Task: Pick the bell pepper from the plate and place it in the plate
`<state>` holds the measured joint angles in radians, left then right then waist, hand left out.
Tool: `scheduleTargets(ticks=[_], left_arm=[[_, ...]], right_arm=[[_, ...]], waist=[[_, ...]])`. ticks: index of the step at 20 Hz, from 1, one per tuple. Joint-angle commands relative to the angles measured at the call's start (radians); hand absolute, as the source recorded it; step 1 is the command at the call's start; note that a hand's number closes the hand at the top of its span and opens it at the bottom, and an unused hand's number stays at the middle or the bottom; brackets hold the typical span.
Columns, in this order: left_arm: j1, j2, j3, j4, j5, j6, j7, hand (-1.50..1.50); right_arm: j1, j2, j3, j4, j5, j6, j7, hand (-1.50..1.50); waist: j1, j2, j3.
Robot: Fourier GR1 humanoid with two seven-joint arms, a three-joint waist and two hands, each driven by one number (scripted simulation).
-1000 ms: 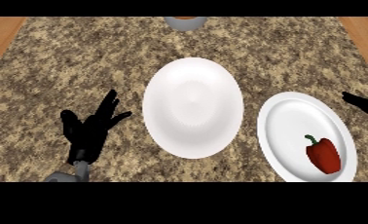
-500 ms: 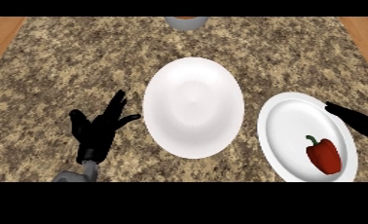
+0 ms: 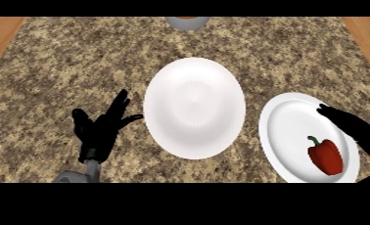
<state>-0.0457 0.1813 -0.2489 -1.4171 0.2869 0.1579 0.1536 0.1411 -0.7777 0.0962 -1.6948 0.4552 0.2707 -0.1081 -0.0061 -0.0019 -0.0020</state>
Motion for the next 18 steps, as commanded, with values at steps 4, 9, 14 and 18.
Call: scheduleTargets(ticks=[4, 9, 14, 18], left_arm=[[0.006, 0.047, 0.059, 0.055, -0.027, -0.005, 0.032, 0.00], [0.044, 0.009, 0.016, 0.028, -0.067, 0.023, 0.000, 0.00], [0.033, 0.039, 0.071, 0.026, -0.049, -0.012, 0.022, 0.00], [0.094, 0.054, 0.083, -0.057, -0.032, -0.039, 0.061, 0.00]], right_arm=[[-0.061, 0.113, 0.077, 0.100, 0.117, -0.015, 0.008, -1.50], [-0.087, 0.092, 0.131, 0.148, 0.220, 0.007, -0.019, 1.50], [-0.059, 0.107, 0.104, 0.198, 0.286, -0.085, -0.157, 1.50], [-0.084, 0.110, 0.041, 0.161, 0.286, -0.054, -0.145, 1.50]], waist=[[0.009, 0.003, 0.002], [0.017, 0.002, 0.002], [0.005, 0.002, 0.002], [0.007, 0.001, 0.002]])
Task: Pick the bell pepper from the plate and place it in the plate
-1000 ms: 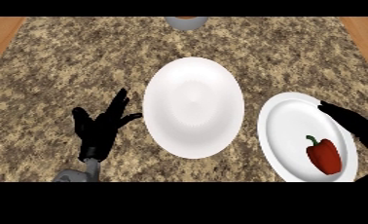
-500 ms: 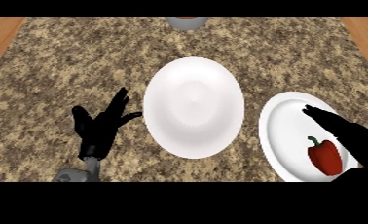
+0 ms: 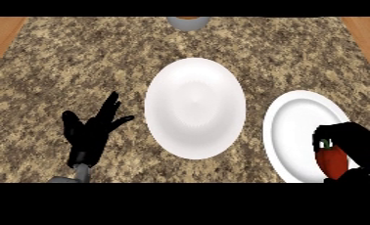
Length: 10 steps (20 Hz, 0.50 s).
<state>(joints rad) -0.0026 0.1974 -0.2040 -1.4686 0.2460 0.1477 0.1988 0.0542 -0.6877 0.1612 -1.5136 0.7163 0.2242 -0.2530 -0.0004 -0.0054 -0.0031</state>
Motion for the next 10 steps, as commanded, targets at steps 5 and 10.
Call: scheduleTargets(ticks=[5, 10], left_arm=[[0.004, 0.001, 0.021, 0.036, -0.021, 0.002, 0.013, 0.00], [0.000, -0.003, 0.008, 0.042, -0.019, -0.008, 0.003, 0.00]], right_arm=[[0.059, 0.205, 0.055, -0.181, 0.096, -0.133, 0.163, 1.50], [0.035, 0.450, 0.196, -0.207, 0.171, -0.168, 0.381, 1.50]], waist=[[-0.010, 0.000, 0.002], [0.016, -0.004, -0.005]])
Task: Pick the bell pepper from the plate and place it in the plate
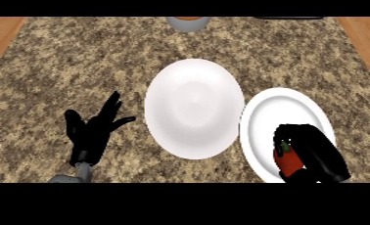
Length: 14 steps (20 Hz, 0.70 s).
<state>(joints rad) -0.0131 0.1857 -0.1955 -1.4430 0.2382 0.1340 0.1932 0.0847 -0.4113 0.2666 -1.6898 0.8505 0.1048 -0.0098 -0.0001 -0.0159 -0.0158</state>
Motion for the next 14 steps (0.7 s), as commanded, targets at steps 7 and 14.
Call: scheduleTargets(ticks=[7, 14], left_arm=[[0.014, 0.009, -0.012, 0.023, -0.018, 0.007, 0.018, 0.00], [0.012, 0.004, -0.004, 0.016, -0.013, 0.019, 0.024, 0.00]], right_arm=[[-0.082, 0.404, 0.237, -0.141, 0.229, -0.276, 0.372, 1.50], [-0.102, 0.410, 0.383, -0.175, 0.344, -0.555, 0.689, 1.50]], waist=[[0.012, -0.015, 0.006], [0.004, -0.007, 0.012]])
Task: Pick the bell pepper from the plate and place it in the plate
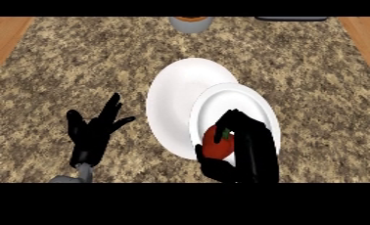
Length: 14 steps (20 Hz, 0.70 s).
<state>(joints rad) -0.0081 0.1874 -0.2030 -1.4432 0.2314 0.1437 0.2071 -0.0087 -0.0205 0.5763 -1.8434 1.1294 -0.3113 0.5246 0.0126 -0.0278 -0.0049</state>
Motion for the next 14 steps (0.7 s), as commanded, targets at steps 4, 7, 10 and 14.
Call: scheduleTargets(ticks=[4, 7, 10, 14], left_arm=[[0.016, 0.013, 0.010, 0.021, -0.001, -0.006, -0.010, 0.00], [0.015, 0.007, -0.008, 0.005, -0.010, -0.005, -0.003, 0.00], [0.004, 0.005, -0.001, 0.003, -0.014, 0.010, 0.005, 0.00], [0.008, 0.022, 0.017, -0.005, -0.001, 0.002, 0.017, 0.00]], right_arm=[[-0.050, 0.020, 0.156, -0.016, 0.158, -0.278, 0.348, 1.50], [-0.098, 0.020, 0.201, 0.044, 0.221, -0.412, 0.475, 1.50], [-0.144, 0.020, 0.204, 0.084, 0.362, -0.437, 0.609, 1.50], [-0.200, 0.020, 0.191, 0.164, 0.512, -0.443, 0.755, 1.50]], waist=[[-0.002, 0.012, -0.001], [0.015, 0.020, 0.003], [0.001, 0.021, 0.002], [0.005, 0.022, 0.003]])
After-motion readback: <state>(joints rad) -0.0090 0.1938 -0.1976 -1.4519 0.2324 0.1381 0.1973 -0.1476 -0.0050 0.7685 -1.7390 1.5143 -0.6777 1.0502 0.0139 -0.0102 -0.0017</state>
